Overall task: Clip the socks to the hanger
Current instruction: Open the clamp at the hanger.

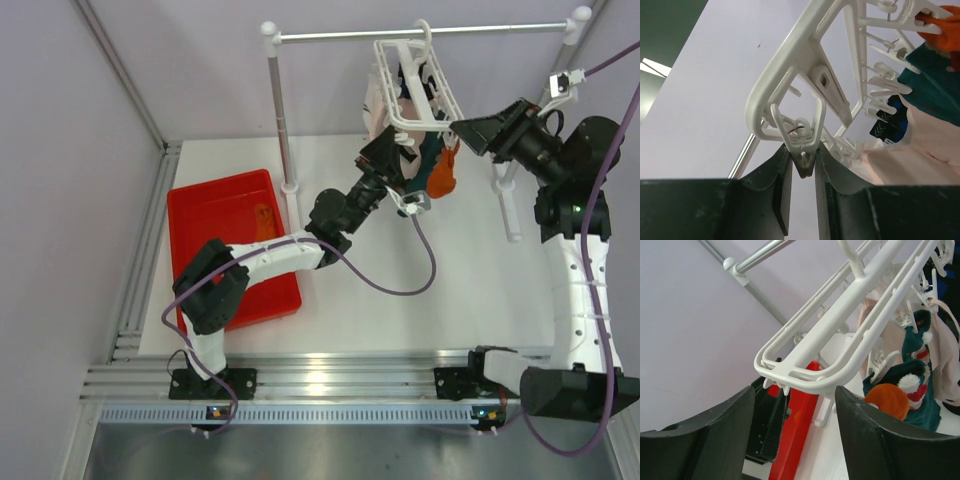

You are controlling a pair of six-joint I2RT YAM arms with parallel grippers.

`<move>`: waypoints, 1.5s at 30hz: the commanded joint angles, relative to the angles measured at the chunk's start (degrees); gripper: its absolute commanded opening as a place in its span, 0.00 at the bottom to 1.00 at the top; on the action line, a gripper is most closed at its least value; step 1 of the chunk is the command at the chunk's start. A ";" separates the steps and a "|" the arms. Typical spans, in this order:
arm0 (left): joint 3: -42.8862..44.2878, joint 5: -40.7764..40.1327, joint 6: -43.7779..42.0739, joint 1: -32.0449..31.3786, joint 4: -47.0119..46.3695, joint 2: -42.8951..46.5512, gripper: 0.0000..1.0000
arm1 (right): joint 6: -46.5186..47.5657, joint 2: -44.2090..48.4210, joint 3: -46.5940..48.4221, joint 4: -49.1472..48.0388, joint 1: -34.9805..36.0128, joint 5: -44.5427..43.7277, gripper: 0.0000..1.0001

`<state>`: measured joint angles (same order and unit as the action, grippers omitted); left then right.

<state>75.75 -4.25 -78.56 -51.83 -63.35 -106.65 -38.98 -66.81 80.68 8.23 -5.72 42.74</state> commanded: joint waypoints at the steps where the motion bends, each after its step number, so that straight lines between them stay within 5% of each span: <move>1: 2.39 -0.94 -3.43 -0.37 -3.97 -0.14 0.00 | 0.14 3.26 2.72 4.24 0.88 -1.52 0.65; 13: 1.95 1.35 -6.95 -0.64 -5.81 -0.75 0.00 | -4.61 5.72 0.26 3.72 4.48 1.65 0.63; 35: 2.83 3.64 -8.62 -0.81 -6.35 -2.07 0.00 | 0.93 -0.25 -2.02 3.99 16.00 -11.63 0.69; 45: 2.39 3.99 -8.71 -0.90 -5.82 -1.89 0.00 | -1.88 -1.66 -1.93 -0.40 16.17 -9.78 0.57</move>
<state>76.18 -0.95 -86.74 -52.40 -66.08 -108.38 -39.94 -68.16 77.17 11.55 9.65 32.60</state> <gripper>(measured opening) 0.263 0.578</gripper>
